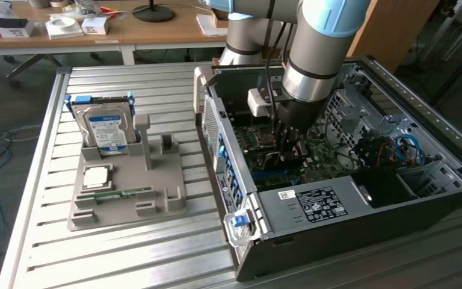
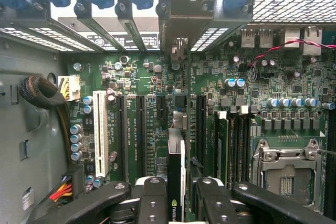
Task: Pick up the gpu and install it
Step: 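Insert the gpu into the slot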
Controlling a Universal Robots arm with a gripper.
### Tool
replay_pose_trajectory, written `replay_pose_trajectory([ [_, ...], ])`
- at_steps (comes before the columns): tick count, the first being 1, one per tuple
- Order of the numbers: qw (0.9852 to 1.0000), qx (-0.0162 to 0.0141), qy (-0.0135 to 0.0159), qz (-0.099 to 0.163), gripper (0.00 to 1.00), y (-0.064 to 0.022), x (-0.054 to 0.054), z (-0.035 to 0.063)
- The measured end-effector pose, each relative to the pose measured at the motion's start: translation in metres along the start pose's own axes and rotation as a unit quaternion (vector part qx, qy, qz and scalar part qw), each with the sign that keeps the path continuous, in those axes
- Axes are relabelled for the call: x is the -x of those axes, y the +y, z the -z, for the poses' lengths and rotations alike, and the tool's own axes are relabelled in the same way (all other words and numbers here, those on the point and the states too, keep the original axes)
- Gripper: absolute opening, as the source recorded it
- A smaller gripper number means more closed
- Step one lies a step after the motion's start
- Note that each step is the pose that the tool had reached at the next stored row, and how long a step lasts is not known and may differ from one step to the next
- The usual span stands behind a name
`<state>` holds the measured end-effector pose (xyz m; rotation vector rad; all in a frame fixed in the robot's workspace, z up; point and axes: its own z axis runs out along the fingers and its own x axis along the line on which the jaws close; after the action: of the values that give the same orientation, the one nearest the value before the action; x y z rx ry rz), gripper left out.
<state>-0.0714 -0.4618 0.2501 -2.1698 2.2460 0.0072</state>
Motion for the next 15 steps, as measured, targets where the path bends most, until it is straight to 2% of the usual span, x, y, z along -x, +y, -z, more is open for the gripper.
replay_pose_trajectory([
  [4,1.0000,0.0000,0.0000,0.001,0.26,0.0000,0.0000,0.0000],
  [9,0.9999,0.0001,-0.0002,0.014,0.26,0.0000,0.0000,0.0000],
  [15,0.9999,0.0001,-0.0001,0.015,0.26,0.0000,0.0000,-0.0001],
])
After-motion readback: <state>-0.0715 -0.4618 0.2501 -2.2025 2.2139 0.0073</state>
